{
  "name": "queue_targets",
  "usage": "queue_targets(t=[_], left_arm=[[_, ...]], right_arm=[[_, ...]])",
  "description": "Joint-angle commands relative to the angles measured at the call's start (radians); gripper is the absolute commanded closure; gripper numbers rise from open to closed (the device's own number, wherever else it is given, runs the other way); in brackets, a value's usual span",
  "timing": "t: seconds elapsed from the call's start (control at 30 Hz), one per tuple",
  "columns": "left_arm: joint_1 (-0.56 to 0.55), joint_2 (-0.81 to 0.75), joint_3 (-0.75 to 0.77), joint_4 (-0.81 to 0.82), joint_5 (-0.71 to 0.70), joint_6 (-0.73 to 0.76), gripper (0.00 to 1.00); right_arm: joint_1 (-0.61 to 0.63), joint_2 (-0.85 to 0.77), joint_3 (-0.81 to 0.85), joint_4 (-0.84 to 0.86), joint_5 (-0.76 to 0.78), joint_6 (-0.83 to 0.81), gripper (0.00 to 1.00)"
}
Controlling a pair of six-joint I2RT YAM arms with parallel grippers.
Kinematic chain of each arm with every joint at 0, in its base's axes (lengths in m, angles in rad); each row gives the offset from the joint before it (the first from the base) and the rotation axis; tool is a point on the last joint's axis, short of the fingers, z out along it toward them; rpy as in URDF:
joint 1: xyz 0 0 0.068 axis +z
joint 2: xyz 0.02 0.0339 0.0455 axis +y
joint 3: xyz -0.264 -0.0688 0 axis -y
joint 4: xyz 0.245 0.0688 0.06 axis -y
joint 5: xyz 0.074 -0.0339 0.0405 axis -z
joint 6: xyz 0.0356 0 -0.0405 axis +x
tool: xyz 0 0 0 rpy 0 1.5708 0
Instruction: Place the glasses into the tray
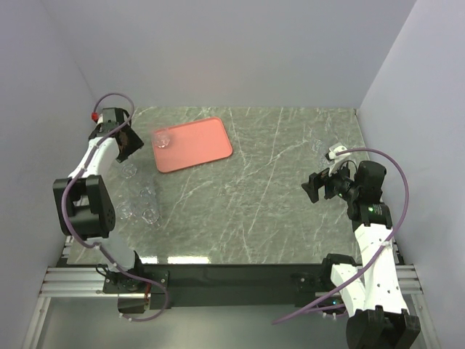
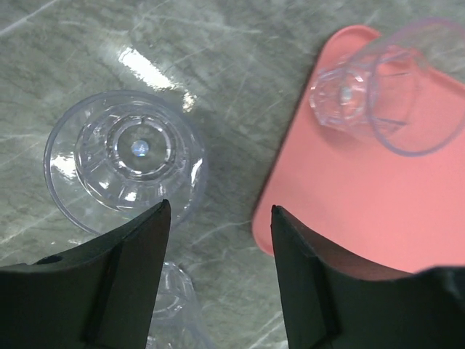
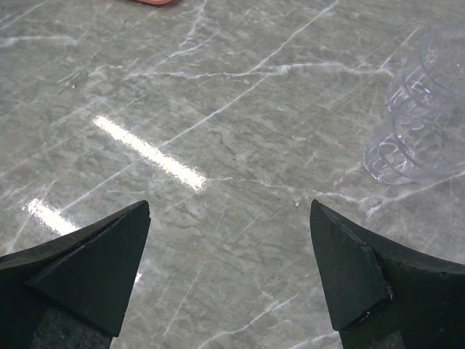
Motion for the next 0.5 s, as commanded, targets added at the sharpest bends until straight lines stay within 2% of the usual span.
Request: queue_targets(t=[0.0, 0.23, 0.37, 0.47], left_arm=[[-0.001, 0.042, 0.056, -0.039, -0.043, -0.008, 0.37], [0.001, 0.085, 0.079, -0.039, -0.055, -0.01, 0.45], [-0.001, 0.114, 0.097, -0.047, -0.055, -0.01, 0.58], [0.001, 0.124, 0.105, -0.045, -0.055, -0.01, 0.63]], right_arm=[[-0.004, -0.013, -0.002, 0.017, -0.003, -0.007, 0.03], [-0.004, -0.013, -0.002, 0.017, 0.002, -0.008, 0.03], [-0.004, -0.014, -0.002, 0.017, 0.005, -0.005, 0.03], [-0.004, -0.019, -0.003, 0.019, 0.006, -0.007, 0.03]])
